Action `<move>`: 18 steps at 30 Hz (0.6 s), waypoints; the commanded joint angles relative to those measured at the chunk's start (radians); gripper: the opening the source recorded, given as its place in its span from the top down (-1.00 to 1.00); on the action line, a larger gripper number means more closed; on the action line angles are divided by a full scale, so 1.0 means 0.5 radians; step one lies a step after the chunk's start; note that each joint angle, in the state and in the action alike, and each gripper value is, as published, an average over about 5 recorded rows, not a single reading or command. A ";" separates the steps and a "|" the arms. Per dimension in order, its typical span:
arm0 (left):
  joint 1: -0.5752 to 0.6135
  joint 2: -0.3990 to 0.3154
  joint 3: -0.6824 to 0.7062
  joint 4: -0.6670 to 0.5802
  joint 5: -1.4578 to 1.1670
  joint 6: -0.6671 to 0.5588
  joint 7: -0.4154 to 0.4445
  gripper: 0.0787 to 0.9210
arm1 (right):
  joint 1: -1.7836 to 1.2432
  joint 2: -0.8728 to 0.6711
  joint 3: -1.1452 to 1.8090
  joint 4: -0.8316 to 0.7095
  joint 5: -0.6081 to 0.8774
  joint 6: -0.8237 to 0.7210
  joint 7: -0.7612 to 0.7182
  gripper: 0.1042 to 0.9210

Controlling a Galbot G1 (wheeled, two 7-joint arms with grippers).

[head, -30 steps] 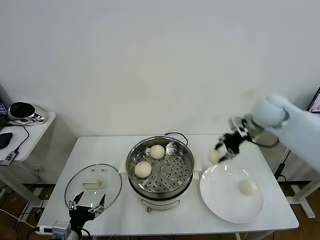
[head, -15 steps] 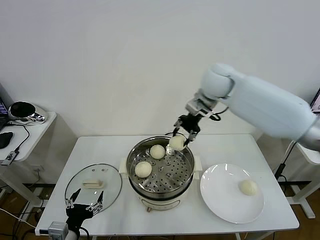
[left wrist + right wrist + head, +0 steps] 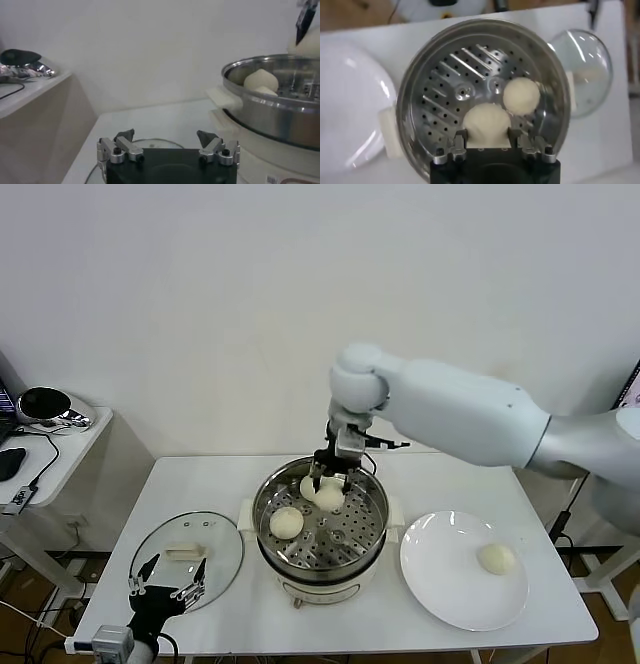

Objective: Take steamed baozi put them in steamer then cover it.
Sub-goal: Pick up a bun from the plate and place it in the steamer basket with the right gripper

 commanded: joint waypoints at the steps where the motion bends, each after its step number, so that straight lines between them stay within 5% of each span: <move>1: -0.015 0.011 -0.007 0.001 -0.004 0.001 0.002 -0.77 | -0.055 0.087 -0.066 0.114 -0.271 0.349 0.114 -0.01; 18: -0.018 0.015 -0.016 0.005 -0.015 0.003 0.007 -0.77 | -0.114 0.051 -0.178 0.331 -0.107 0.183 0.119 -0.03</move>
